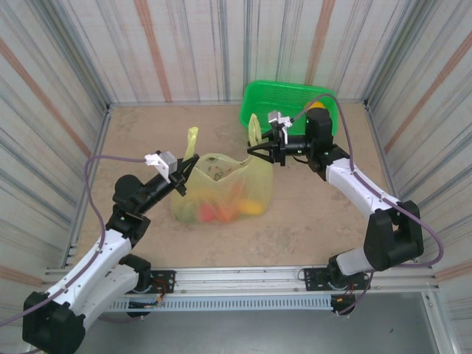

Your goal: Place the fake fruits into the plastic bag and tie a complex knot

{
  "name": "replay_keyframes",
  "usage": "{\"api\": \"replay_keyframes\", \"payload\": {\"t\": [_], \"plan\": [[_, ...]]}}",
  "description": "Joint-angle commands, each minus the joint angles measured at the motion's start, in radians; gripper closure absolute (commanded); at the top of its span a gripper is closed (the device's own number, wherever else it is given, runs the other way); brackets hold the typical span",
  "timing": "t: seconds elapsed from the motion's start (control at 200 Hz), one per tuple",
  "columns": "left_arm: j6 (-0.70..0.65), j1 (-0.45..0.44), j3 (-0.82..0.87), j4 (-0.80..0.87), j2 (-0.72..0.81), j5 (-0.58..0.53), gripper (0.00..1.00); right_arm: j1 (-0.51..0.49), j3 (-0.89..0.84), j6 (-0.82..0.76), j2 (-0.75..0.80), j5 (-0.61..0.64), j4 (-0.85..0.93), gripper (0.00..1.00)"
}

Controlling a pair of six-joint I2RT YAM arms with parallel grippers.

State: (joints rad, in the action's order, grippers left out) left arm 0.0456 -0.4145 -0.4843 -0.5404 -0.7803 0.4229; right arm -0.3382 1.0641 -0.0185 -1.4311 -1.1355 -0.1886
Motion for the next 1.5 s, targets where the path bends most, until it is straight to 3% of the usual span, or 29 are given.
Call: {"api": "replay_keyframes", "payload": {"t": [0.0, 0.1, 0.311, 0.586, 0.837, 1.087, 1.498], "plan": [[-0.028, -0.01, -0.017, 0.031, 0.001, 0.004, 1.0, -0.031, 0.02, -0.105, 0.066, 0.138, 0.133, 0.8], [-0.026, -0.013, -0.117, 0.222, -0.034, 0.009, 1.0, -0.119, 0.022, -0.288, 0.117, 0.307, 0.264, 1.0], [-0.057, -0.079, -0.329, 0.563, -0.17, 0.046, 1.0, -0.291, -0.006, -0.53, 0.2, 0.665, 0.318, 1.0], [-0.02, -0.079, -0.478, 0.823, -0.271, 0.125, 1.0, -0.409, 0.025, -0.754, 0.189, 0.852, 0.358, 1.0], [-0.03, -0.08, -0.505, 0.855, -0.273, 0.243, 1.0, -0.428, 0.106, -0.81, 0.119, 0.85, 0.433, 1.0], [-0.027, -0.081, -0.501, 0.845, -0.278, 0.261, 0.91, -0.467, 0.191, -0.817, 0.037, 0.816, 0.52, 1.0], [-0.033, -0.081, -0.44, 0.79, -0.22, 0.272, 0.62, -0.492, 0.221, -0.837, -0.006, 0.811, 0.582, 1.0]]}}
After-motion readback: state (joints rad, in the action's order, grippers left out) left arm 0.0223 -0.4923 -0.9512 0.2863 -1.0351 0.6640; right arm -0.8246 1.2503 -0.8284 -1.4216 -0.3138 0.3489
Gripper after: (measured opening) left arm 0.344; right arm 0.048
